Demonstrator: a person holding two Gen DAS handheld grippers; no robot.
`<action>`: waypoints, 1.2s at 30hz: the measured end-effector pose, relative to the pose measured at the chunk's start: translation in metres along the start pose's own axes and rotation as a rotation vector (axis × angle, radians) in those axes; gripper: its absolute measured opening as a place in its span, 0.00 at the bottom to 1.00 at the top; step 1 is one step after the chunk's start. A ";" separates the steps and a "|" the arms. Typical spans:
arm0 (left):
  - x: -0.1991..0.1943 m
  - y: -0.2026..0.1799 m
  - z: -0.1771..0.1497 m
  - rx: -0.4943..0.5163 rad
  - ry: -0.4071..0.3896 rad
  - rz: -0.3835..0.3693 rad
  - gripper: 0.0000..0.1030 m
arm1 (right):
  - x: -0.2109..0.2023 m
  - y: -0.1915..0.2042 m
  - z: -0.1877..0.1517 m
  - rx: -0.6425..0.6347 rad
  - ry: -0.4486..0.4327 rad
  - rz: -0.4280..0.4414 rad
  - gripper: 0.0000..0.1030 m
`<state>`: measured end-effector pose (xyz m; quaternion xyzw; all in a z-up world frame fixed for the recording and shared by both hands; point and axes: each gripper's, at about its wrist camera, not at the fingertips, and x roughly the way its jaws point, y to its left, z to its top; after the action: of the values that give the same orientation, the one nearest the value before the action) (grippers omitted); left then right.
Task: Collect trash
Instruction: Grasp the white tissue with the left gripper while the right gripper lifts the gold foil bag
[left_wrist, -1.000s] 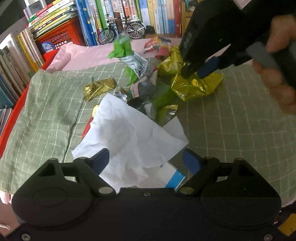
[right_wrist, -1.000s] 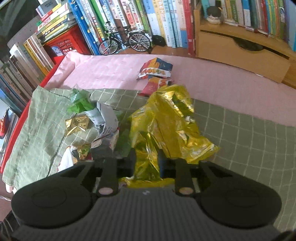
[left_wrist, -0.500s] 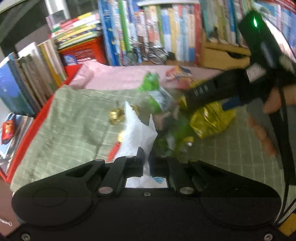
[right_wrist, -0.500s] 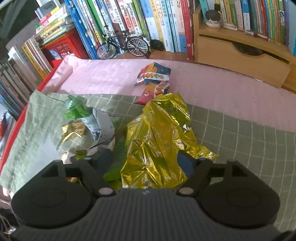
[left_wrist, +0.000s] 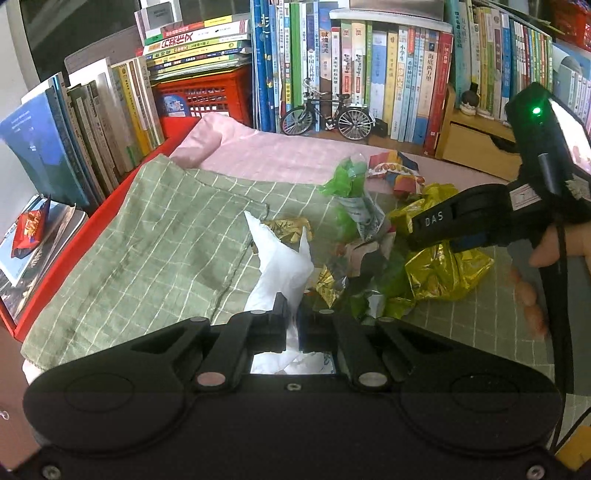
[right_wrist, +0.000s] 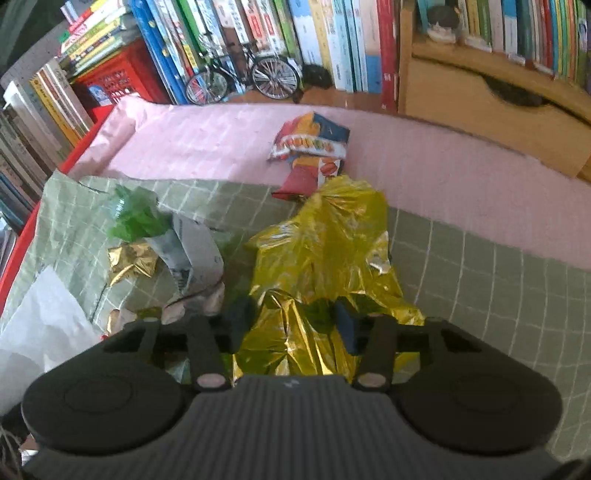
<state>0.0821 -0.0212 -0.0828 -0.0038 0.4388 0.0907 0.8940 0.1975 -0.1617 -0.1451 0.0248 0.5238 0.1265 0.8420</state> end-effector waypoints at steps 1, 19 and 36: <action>0.000 0.000 0.000 -0.002 0.000 -0.001 0.05 | -0.002 0.000 0.001 0.001 -0.007 0.002 0.47; -0.052 0.005 -0.003 -0.065 -0.073 0.006 0.05 | -0.076 -0.007 -0.016 0.046 -0.076 0.096 0.45; -0.139 0.029 -0.051 -0.055 -0.140 -0.054 0.05 | -0.152 0.011 -0.089 0.043 -0.099 0.132 0.46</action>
<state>-0.0463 -0.0194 -0.0027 -0.0337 0.3724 0.0787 0.9241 0.0523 -0.1953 -0.0497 0.0839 0.4813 0.1691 0.8560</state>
